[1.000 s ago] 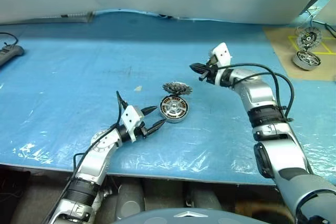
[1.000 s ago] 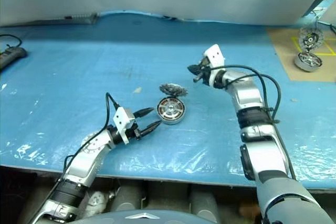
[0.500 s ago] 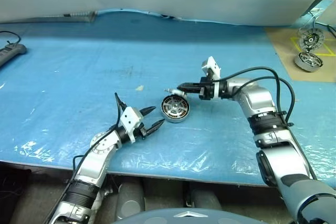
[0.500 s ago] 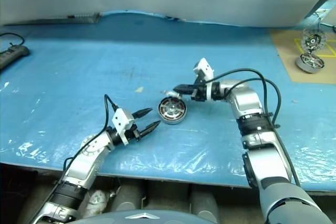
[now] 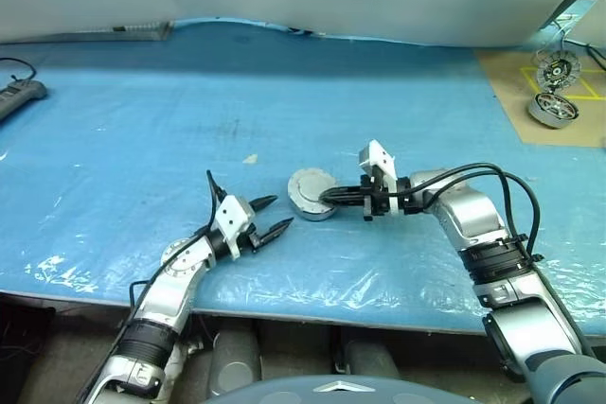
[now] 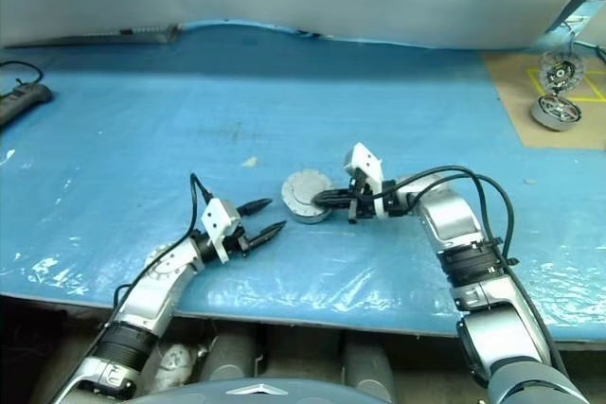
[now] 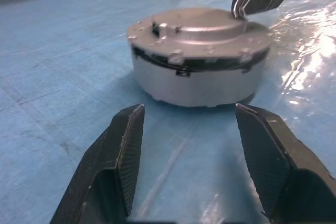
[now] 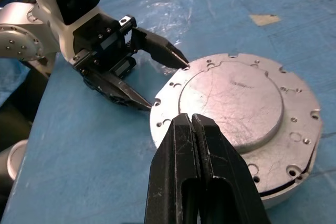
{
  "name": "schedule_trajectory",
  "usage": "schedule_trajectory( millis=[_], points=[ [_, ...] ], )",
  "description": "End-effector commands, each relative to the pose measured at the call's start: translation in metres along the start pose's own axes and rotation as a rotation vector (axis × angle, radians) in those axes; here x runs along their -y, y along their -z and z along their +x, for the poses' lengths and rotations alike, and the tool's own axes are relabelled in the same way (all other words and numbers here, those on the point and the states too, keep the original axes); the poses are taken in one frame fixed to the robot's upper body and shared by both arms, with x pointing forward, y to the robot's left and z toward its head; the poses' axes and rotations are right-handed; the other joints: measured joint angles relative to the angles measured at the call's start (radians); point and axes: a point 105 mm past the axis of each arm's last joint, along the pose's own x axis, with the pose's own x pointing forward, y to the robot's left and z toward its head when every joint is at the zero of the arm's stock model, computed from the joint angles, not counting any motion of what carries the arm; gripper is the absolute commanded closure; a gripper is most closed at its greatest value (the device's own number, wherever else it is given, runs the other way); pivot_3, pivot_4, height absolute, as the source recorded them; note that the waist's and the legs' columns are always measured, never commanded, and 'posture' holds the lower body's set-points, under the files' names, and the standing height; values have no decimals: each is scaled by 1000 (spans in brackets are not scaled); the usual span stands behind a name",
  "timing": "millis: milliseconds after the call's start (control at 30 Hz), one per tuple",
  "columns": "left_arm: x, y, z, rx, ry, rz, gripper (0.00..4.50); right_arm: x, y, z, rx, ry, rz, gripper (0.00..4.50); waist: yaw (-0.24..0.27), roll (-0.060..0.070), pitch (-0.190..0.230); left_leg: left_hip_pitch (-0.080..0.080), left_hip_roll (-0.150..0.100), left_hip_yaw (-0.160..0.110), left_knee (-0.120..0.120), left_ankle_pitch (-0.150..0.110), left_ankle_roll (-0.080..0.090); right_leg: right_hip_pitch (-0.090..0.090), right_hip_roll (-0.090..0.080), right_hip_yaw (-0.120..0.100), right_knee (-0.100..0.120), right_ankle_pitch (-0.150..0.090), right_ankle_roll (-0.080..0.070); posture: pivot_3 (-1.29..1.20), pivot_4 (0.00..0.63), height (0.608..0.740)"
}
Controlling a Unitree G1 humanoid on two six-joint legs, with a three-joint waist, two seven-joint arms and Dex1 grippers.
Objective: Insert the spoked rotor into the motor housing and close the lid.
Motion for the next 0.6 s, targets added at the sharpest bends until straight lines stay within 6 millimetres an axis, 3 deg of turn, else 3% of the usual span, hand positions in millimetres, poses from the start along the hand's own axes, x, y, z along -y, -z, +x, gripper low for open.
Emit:
schedule_trajectory(
  millis=[33,200,433,600],
  points=[
    [-11,6,-7,12,-19,13,1542,3,-22,-8,95,114,-76,4478,1,0,0,0,0,0,0,0,0,0,0,0,0,0,0,0,150,740],
    [-18,21,-13,3,-34,4,1542,-4,-39,-20,177,292,-114,4478,8,0,0,1,0,0,-1,0,0,0,0,0,-1,0,0,0,150,740],
    [-18,23,-9,24,-36,11,1542,-18,-38,-2,191,429,-85,2139,7,0,-1,19,-5,1,-14,0,-1,10,-2,5,-3,-1,2,0,150,740],
    [-17,19,-5,39,-38,23,1542,-25,-32,22,192,415,-35,473,6,0,-1,18,-5,1,-15,0,-1,9,-4,5,-3,-3,5,0,150,740]
  ],
)
